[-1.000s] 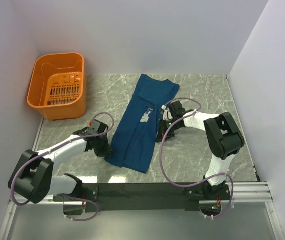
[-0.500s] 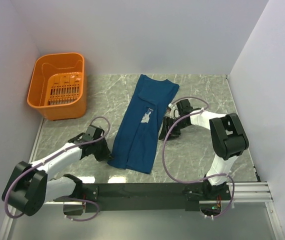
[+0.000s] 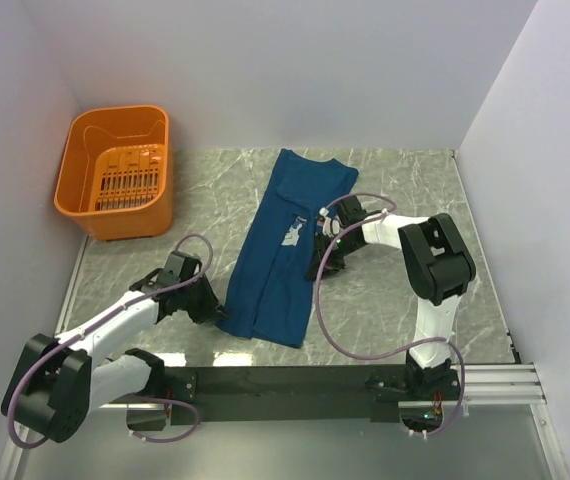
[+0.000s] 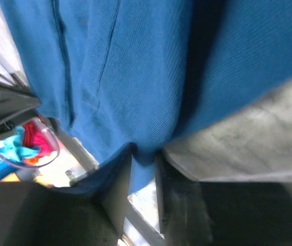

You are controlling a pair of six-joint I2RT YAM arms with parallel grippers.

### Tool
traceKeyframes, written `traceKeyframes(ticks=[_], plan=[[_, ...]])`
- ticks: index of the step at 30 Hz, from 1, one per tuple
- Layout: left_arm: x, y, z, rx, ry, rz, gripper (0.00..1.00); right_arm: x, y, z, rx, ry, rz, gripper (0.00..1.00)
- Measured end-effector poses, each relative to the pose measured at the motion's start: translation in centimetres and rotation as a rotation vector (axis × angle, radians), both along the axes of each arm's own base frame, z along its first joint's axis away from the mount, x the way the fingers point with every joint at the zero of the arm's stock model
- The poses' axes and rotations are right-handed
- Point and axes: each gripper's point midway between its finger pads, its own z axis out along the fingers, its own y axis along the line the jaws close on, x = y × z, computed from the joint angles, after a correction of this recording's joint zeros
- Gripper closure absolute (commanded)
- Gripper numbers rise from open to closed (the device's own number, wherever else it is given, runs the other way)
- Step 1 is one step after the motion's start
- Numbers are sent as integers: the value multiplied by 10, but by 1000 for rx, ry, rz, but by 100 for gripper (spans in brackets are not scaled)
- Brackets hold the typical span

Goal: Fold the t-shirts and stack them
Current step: Fold the tshirt

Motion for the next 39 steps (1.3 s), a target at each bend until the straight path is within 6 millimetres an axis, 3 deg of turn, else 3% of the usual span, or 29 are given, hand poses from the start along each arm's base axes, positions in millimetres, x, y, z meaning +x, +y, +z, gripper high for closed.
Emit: traceKeyframes(ticks=[4, 10, 19, 25, 29, 34, 35, 39], plan=[[2, 6, 0, -25, 2, 39, 99, 0, 0, -5, -7, 13, -1, 100], [6, 13, 1, -33, 0, 83, 99, 2, -6, -6, -14, 8, -5, 100], [4, 6, 6, -79, 6, 65, 99, 11, -53, -7, -44, 41, -85, 100], [1, -3, 10, -134, 19, 27, 99, 5, -67, -7, -55, 54, -79, 99], [-1, -7, 8, -157, 39, 9, 99, 0, -68, -5, -45, 61, -58, 68], [-6, -9, -4, -164, 85, -6, 99, -7, -62, 2, -6, 38, 7, 55], [-7, -9, -5, -164, 89, -9, 99, -8, -63, 4, -2, 15, 32, 45], [-8, -9, -8, -158, 88, -27, 98, -15, -70, 24, 16, -137, 180, 31]])
